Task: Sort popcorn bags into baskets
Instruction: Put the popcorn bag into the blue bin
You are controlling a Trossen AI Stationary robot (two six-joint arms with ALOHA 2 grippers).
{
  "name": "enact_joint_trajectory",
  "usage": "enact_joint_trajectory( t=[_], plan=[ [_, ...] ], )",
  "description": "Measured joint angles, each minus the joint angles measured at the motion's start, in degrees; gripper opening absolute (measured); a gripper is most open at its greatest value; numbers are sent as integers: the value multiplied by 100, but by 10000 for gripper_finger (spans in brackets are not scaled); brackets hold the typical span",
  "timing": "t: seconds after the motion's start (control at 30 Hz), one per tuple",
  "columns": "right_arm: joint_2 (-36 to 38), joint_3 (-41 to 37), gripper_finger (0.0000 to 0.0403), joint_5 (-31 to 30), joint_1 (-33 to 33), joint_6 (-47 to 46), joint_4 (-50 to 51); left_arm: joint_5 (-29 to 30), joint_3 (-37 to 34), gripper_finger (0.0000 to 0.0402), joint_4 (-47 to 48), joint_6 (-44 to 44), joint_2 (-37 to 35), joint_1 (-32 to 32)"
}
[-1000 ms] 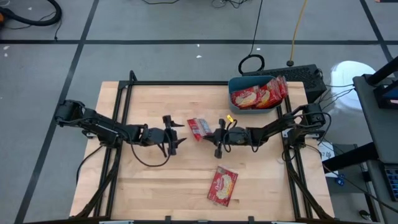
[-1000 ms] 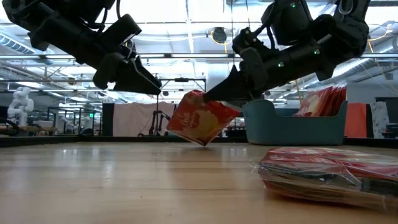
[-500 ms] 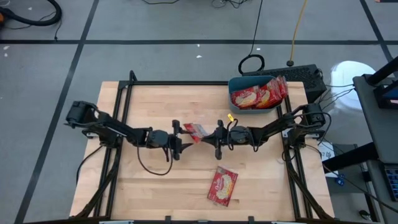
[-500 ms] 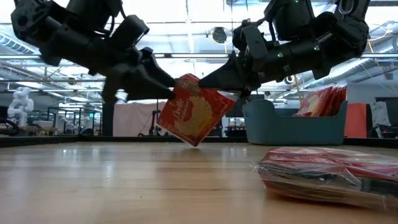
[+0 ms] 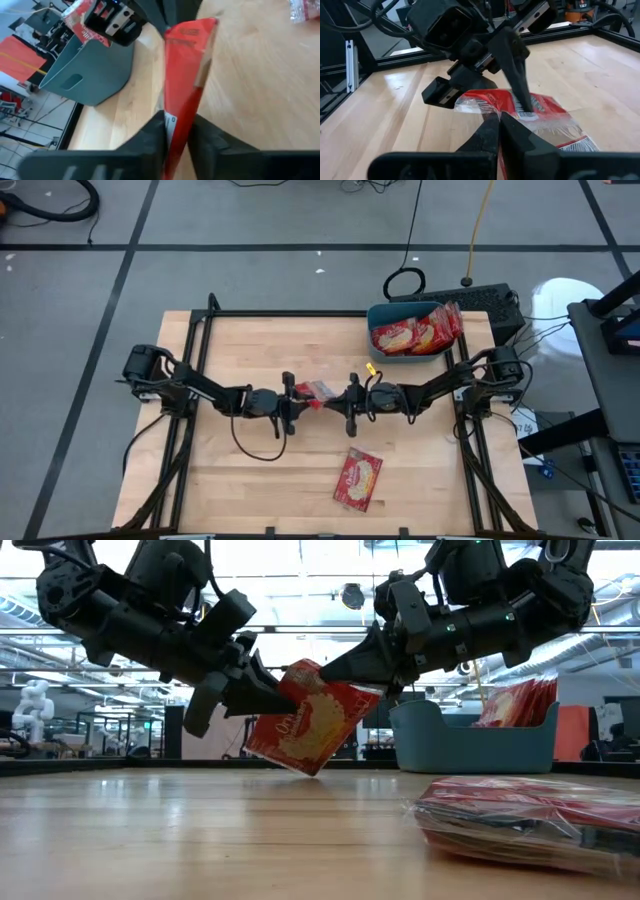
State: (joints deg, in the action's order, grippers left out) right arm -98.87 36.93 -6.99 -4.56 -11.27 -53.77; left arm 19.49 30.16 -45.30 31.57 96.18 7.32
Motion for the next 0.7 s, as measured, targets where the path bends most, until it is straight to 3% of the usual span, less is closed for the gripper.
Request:
enact_joint_trajectory(
  t=[0.17, 0.43, 0.7],
  plan=[
    [147, 0, 10, -57, 0, 81, -3, 4, 5, 16, -23, -3, -30, -1],
    [1025, 9, 72, -761, -82, 635, 425, 7, 6, 39, -279, -616, -62, -1],
    [2062, 7, 128, -1692, -382, 790, 1787, 4, 4, 17, -386, -1886, -495, -79]
  ],
)
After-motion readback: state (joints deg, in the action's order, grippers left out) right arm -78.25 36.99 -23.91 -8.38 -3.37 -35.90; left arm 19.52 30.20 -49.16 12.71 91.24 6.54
